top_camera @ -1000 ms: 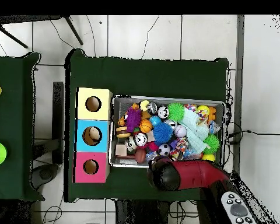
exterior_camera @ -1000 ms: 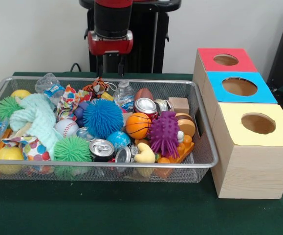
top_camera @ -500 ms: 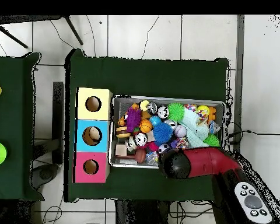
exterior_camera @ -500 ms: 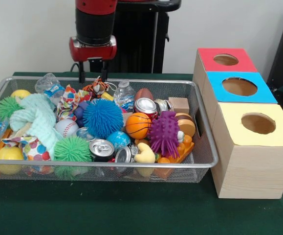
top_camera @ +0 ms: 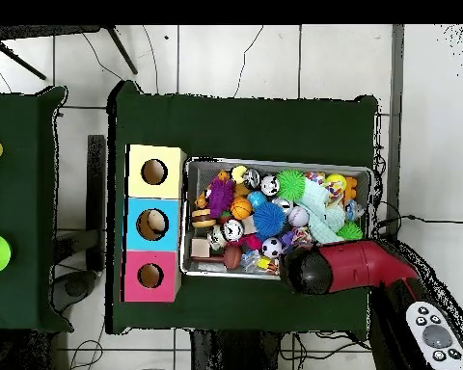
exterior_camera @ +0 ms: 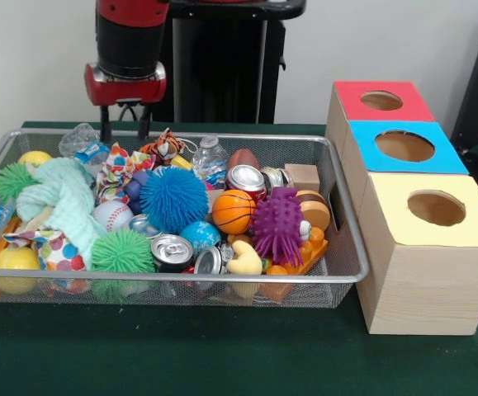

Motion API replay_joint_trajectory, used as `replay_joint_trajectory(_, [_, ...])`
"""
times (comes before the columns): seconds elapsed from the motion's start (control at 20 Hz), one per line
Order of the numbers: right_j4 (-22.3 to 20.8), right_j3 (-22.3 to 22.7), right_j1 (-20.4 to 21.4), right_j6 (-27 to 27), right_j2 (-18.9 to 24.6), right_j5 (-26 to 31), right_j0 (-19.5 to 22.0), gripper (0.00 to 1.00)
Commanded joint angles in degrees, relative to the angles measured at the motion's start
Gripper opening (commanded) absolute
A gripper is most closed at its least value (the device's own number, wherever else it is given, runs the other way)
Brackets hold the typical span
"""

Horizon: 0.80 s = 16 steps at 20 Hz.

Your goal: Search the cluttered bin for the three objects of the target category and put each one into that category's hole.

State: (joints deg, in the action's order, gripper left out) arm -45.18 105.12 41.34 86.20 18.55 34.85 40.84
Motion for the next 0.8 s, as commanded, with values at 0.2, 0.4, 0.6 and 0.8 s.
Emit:
replay_joint_trajectory(0.2, [-7.5, -4.8, -3.5, -17.0, 5.5, 3.5, 0.5, 1.0])
replay_joint_trajectory(0.4, [-8.1, -4.6, -4.8, -17.0, 6.8, 2.1, 2.2, 1.0])
replay_joint_trajectory(0.6, [-8.5, -4.9, -6.5, -17.5, 8.6, 1.1, 4.1, 1.0])
replay_joint_trajectory(0.8, [-8.8, -5.3, -7.5, -18.2, 9.6, 2.0, 4.9, 1.0])
